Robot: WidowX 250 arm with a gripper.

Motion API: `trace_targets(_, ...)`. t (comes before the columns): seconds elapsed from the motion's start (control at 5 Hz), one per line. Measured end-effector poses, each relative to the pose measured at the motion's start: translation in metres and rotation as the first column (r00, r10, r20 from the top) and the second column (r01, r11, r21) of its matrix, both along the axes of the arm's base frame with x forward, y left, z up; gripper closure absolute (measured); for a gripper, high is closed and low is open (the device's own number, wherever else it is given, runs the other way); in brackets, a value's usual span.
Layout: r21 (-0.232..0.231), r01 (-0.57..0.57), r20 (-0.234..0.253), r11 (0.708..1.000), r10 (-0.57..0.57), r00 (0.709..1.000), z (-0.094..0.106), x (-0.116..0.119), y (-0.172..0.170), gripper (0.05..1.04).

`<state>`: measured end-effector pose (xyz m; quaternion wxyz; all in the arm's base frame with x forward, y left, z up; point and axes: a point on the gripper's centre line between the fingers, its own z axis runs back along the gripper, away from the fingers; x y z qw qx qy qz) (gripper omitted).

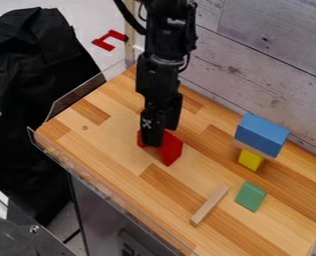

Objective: Put the red arch on top of the blue rectangular block

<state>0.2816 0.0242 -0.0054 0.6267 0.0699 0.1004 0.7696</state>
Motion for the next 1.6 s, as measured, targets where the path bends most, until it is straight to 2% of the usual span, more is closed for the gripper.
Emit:
trace_targets(0.2,-0.018,0.062,-0.021,0.998,-0.062,0.998,-0.016,-0.002,0.005,0.085)
trace_targets(0.4,-0.011,0.096,-0.021,0.995,-0.096,0.995,-0.021,-0.001,0.009,0.111)
trace_targets(0.6,-0.01,0.135,-0.012,0.991,-0.135,0.991,-0.022,0.0,0.01,0.21)
trace_targets(0.8,-0.038,0.189,0.021,0.981,-0.188,0.982,-0.022,0.0,0.01,0.46)
trace_targets(1.0,-0.072,0.414,0.118,0.907,-0.405,0.907,0.005,0.008,0.016,0.472)
trace_targets(1.2,0.0,0.603,0.131,0.798,-0.598,0.791,0.043,0.015,0.027,0.472)
trace_targets(1.4,0.065,0.784,0.11,0.618,-0.785,0.61,0.078,0.014,0.032,0.472)
trace_targets(1.6,0.056,0.909,0.114,0.414,-0.907,0.406,0.093,0.013,0.02,0.472)
